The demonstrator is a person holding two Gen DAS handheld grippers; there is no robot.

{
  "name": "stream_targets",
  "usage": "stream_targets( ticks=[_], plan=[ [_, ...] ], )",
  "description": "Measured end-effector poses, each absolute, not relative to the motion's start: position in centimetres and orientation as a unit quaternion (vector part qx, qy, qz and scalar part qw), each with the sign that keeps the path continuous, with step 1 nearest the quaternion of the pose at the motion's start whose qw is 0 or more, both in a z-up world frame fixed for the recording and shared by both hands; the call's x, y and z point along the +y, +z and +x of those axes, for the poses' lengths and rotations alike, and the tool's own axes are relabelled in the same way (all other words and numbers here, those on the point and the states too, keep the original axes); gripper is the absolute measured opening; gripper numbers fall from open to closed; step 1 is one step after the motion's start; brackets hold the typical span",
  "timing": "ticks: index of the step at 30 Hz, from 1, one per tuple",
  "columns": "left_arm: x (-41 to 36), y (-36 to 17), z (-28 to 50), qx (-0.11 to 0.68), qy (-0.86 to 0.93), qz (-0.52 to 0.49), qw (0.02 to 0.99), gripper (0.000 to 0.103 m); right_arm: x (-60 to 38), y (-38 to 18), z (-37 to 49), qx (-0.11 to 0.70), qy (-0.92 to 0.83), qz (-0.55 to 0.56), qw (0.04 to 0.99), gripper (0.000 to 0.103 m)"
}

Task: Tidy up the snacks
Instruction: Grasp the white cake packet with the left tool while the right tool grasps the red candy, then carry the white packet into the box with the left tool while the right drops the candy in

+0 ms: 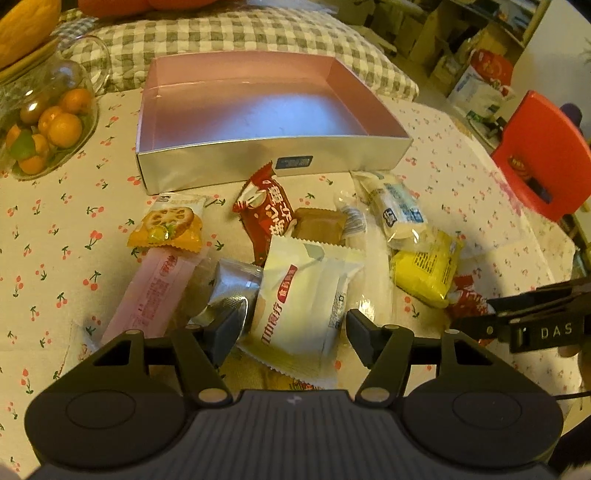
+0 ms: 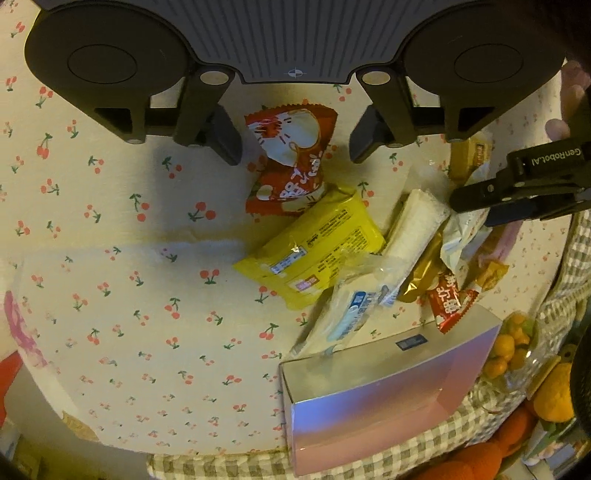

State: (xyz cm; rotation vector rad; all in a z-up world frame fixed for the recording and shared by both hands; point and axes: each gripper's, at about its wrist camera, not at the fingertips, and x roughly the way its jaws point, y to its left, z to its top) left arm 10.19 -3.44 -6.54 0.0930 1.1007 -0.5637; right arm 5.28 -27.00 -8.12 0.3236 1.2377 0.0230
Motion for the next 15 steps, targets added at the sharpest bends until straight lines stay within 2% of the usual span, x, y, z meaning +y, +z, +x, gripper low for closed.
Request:
stream_targets(
  ticks=[3, 9, 15],
  plan=[
    [-3.6, -6.7, 10.0, 0.520, -0.261, 0.048, 0.812, 0.052, -27.1, -8.1, 5.2, 0.573, 0.005, 0.146, 0.806, 0.043],
    [-3.3, -6.5, 9.9, 0.521, -0.256, 0.038, 0.814, 0.046, -27.0, -8.0, 5.0, 0.568, 0.008, 0.140, 0.811, 0.042],
    [-2.6, -6.0, 9.6, 0.519, -0.249, 0.027, 0.817, 0.044, -27.2, -7.7, 4.8, 0.564, 0.010, 0.153, 0.811, 0.041]
  ],
)
